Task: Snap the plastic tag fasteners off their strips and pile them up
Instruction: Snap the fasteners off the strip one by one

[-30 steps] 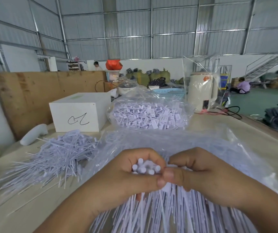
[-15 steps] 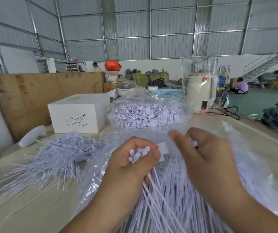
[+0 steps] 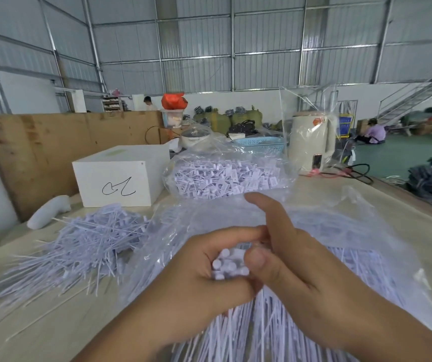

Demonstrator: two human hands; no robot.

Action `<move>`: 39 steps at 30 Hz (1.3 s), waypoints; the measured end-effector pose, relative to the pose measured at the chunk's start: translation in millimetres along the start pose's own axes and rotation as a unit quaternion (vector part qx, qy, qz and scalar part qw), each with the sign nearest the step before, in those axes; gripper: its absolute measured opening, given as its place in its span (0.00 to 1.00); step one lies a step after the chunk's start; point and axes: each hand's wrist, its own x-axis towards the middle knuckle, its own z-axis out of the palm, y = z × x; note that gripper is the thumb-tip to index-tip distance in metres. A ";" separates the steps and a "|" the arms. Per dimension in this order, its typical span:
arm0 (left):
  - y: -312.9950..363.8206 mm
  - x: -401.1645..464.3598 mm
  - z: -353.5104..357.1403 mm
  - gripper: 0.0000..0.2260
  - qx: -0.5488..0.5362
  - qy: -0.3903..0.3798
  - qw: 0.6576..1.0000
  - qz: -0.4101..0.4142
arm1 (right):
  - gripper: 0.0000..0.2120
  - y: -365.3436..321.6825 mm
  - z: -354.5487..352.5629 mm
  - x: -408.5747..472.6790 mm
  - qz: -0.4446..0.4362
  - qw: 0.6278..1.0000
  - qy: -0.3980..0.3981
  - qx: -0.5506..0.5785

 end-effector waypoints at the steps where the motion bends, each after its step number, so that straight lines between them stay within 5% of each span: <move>1: 0.7 -0.4 -0.7 0.20 -0.003 0.003 1.000 0.004 | 0.30 1.8 2.1 1.3 -0.007 1.000 0.009 0.007; 7: -2.9 -3.1 -0.8 0.05 0.067 0.015 0.998 -0.001 | 0.34 29.4 19.7 13.9 -0.061 0.993 0.086 0.045; 13: -5.9 -0.9 5.8 0.15 0.131 0.016 0.991 0.012 | 0.26 41.7 34.3 21.0 -0.055 0.991 0.111 0.048; 17: -8.4 -2.8 1.8 0.07 0.103 0.041 0.994 0.009 | 0.12 38.5 24.6 24.5 0.011 0.998 0.047 0.046; 20: -5.9 -3.8 -3.5 0.06 0.070 0.067 0.995 0.021 | 0.18 30.6 0.7 15.3 0.015 1.000 -0.009 0.008; 25: -1.6 -3.8 -6.6 0.04 0.065 0.069 0.995 0.025 | 0.26 27.1 -19.5 13.2 0.039 0.992 -0.050 0.108; 31: 4.2 -4.5 -14.7 0.02 0.020 0.034 0.999 -0.010 | 0.31 18.4 -11.3 13.4 0.050 0.990 0.008 0.131; 39: -1.4 5.4 4.8 0.06 -0.022 0.245 0.969 0.024 | 0.29 1.4 0.9 17.0 0.113 0.966 0.231 0.025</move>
